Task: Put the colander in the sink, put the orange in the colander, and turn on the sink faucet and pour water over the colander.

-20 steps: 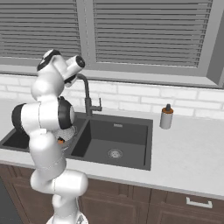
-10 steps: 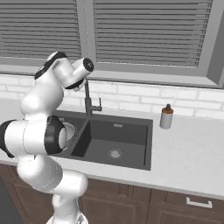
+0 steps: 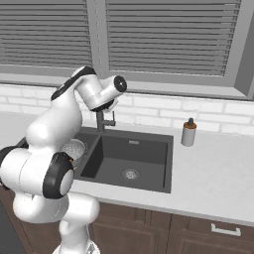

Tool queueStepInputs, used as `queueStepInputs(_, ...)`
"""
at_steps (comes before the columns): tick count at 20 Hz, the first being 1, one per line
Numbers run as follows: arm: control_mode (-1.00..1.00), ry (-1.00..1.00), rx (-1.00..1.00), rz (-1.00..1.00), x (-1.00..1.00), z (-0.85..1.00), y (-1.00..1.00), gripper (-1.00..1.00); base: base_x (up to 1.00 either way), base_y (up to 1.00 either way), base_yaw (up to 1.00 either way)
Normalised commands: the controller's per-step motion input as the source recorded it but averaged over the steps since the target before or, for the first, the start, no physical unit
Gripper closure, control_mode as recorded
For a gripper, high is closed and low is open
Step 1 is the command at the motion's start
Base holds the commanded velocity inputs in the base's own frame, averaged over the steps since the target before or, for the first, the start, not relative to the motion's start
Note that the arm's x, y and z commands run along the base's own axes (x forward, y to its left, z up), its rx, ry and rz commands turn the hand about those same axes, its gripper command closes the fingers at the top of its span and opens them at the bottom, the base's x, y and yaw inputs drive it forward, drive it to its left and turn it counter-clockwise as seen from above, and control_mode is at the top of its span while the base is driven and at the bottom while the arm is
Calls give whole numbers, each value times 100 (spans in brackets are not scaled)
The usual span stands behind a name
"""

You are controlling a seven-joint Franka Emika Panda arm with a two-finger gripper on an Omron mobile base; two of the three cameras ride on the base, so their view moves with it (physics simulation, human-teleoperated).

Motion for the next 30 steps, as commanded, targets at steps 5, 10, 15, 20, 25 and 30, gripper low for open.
queueStepInputs(5, -100, 0, -11, 0, 0, -58, -70, -100, 0, 0, 0)
queueStepInputs(10, -100, 0, -12, 0, 8, -78, -27, -100, 0, 0, 0)
queueStepInputs(15, -100, 0, -6, 0, 15, -63, 0, -100, 0, 0, 0)
queueStepInputs(20, -100, 0, -3, 0, 20, -61, 0, -100, 0, 0, 0)
queueStepInputs(25, -100, 0, 0, 0, 36, -40, 0, -100, 0, 0, 0)
queueStepInputs(30, -100, 0, 0, 0, 43, -7, 0, -100, 0, 0, 0)
